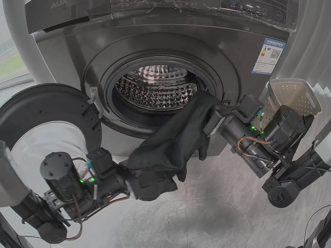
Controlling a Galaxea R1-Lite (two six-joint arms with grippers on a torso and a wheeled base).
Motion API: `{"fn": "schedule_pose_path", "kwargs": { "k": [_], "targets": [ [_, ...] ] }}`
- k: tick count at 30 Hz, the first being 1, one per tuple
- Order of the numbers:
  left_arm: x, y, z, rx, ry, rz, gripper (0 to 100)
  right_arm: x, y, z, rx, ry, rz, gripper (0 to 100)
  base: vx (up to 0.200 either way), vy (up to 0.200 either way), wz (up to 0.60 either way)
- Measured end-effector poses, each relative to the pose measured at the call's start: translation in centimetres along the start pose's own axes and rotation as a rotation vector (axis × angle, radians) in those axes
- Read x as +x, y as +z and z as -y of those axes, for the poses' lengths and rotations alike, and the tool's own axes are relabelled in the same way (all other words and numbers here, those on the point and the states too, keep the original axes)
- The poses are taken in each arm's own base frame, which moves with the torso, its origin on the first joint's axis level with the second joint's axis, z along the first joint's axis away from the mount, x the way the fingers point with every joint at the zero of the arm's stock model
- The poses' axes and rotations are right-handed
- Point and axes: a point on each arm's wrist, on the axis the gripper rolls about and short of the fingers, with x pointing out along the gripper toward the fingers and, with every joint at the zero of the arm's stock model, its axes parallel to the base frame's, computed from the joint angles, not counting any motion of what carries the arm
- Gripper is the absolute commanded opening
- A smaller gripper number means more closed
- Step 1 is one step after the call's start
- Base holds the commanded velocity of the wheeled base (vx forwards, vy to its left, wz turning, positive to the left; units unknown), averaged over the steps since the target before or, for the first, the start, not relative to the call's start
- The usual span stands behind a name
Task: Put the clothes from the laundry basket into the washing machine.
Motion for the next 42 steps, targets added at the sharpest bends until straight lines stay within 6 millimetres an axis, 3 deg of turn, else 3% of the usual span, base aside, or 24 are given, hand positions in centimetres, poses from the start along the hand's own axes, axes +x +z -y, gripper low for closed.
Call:
{"fn": "schedule_pose_path", "kwargs": {
  "k": [6,12,24,42],
  "targets": [
    [-3.6,2.9,-0.5,0.013,-0.058,0.051,0,-2.5,0.5,2.7,0.003,-0.059,-0.056,0,0.000,0.000,0.00],
    [-4.9,4.0,-1.6,0.021,-0.021,0.087,0,-3.3,1.4,3.8,0.006,-0.087,-0.047,0,0.000,0.000,0.00],
    [-3.9,7.4,-2.5,0.049,0.049,0.256,0,-4.1,2.4,3.5,-0.004,-0.063,-0.032,0,0.000,0.000,0.00],
    [-2.2,9.7,-2.5,0.072,-0.009,0.334,0,-6.3,5.3,2.6,-0.034,-0.006,0.019,0,0.000,0.000,0.00]
  ]
}}
